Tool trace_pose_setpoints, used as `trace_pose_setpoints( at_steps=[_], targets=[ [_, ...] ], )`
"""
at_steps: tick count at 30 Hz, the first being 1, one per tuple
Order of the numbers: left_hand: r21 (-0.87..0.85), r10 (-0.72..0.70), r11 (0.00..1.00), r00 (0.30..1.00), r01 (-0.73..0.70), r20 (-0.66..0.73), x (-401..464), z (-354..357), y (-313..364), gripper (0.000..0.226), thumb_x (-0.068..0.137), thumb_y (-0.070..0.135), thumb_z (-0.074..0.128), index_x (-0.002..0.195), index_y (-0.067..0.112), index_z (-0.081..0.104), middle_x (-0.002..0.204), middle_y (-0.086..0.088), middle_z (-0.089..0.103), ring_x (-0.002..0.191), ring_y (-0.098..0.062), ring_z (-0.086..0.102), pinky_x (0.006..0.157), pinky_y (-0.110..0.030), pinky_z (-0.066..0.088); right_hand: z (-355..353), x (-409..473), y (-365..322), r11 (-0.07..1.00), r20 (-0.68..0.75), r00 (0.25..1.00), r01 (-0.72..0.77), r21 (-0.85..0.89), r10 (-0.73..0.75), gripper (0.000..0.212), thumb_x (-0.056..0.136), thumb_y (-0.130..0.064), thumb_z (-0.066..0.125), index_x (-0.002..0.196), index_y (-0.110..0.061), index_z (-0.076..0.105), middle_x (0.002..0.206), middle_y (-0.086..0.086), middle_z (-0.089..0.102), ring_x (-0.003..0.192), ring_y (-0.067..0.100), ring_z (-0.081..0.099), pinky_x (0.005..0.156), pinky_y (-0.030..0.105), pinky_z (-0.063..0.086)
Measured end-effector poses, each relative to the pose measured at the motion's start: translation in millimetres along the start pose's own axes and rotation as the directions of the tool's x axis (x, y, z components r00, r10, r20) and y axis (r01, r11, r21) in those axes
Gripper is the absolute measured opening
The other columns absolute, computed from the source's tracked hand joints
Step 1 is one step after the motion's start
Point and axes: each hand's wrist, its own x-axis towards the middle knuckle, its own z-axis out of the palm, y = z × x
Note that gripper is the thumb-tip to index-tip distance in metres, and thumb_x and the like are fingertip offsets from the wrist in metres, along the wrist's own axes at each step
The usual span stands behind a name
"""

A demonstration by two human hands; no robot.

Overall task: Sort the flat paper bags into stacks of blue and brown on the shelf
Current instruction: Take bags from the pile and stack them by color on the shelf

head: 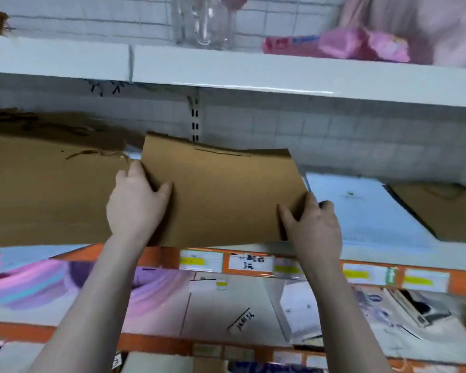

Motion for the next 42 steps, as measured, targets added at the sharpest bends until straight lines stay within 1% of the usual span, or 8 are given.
trace_pose_setpoints(
  at_steps=[3,10,16,19,25,32,35,42],
  targets=[
    [-0.026,0.014,1.000,0.998,-0.012,0.057,-48.0,42.1,62.1,0.057,0.086,0.037,0.062,0.130,0.007,0.042,0.122,-0.022,0.047,0.111,-0.043,0.050,0.087,-0.046,0.041,-33.8,11.6,79.4,0.999,-0.033,0.999,-0.020,-0.036,0.019,0.051,0.091,-0.045,0.051,0.125,-0.006,0.047,0.114,0.016,0.047,0.105,0.035,0.049,0.084,0.038,0.039],
    [-0.005,0.044,0.999,0.985,-0.044,0.164,-134.6,109.7,174.5,0.049,0.086,0.039,0.061,0.118,0.006,0.046,0.117,-0.020,0.048,0.104,-0.041,0.052,0.080,-0.045,0.042,-103.1,30.8,218.4,0.987,-0.062,0.994,-0.095,-0.132,0.088,0.050,0.092,-0.044,0.049,0.126,-0.007,0.049,0.116,0.015,0.049,0.105,0.033,0.048,0.088,0.039,0.038],
    [-0.001,0.091,0.996,0.976,-0.093,0.196,-164.9,137.8,228.6,0.052,0.087,0.038,0.059,0.125,0.007,0.044,0.120,-0.019,0.047,0.106,-0.039,0.051,0.080,-0.042,0.041,-127.4,42.8,281.7,0.990,-0.100,0.987,-0.131,-0.054,0.126,0.047,0.092,-0.039,0.052,0.124,-0.005,0.053,0.116,0.017,0.051,0.102,0.035,0.049,0.087,0.040,0.040],
    [-0.006,0.111,0.994,0.970,-0.113,0.217,-169.1,153.3,245.6,0.051,0.087,0.039,0.059,0.124,0.007,0.045,0.119,-0.018,0.048,0.106,-0.039,0.052,0.081,-0.042,0.042,-129.2,49.2,300.9,0.986,-0.098,0.982,-0.163,-0.037,0.158,0.041,0.091,-0.038,0.051,0.115,-0.005,0.055,0.109,0.015,0.052,0.096,0.034,0.051,0.084,0.040,0.043],
    [-0.063,0.149,0.988,0.956,-0.138,0.254,-169.1,196.3,281.4,0.057,0.086,0.039,0.061,0.129,0.006,0.044,0.121,-0.021,0.049,0.110,-0.040,0.050,0.086,-0.044,0.042,-142.2,82.9,330.5,0.970,-0.104,0.975,-0.207,-0.127,0.195,0.040,0.093,-0.039,0.049,0.119,-0.008,0.052,0.114,0.014,0.051,0.103,0.032,0.049,0.086,0.036,0.038],
    [-0.135,0.216,0.974,0.916,-0.180,0.339,-179.0,246.6,344.7,0.046,0.086,0.036,0.061,0.116,0.004,0.047,0.113,-0.021,0.049,0.103,-0.040,0.051,0.077,-0.042,0.041,-165.3,125.3,381.0,0.937,-0.145,0.955,-0.285,-0.201,0.260,0.039,0.093,-0.041,0.048,0.115,-0.010,0.054,0.113,0.015,0.052,0.103,0.032,0.050,0.089,0.037,0.038],
    [-0.131,0.238,0.970,0.906,-0.204,0.350,-191.6,264.0,375.7,0.051,0.087,0.034,0.061,0.124,0.003,0.045,0.115,-0.022,0.048,0.103,-0.040,0.051,0.077,-0.041,0.040,-178.9,139.2,411.6,0.934,-0.136,0.947,-0.311,-0.176,0.290,0.036,0.093,-0.040,0.048,0.113,-0.011,0.055,0.113,0.014,0.052,0.104,0.031,0.049,0.090,0.037,0.038],
    [-0.115,0.177,0.982,0.930,-0.147,0.321,-266.5,314.9,456.5,0.055,0.085,0.035,0.062,0.128,0.004,0.044,0.119,-0.024,0.049,0.107,-0.042,0.050,0.084,-0.044,0.042,-222.1,178.3,522.2,0.959,-0.127,0.967,-0.239,-0.154,0.221,0.032,0.093,-0.037,0.047,0.105,-0.009,0.057,0.107,0.012,0.053,0.095,0.029,0.049,0.085,0.037,0.040]
  ],
)
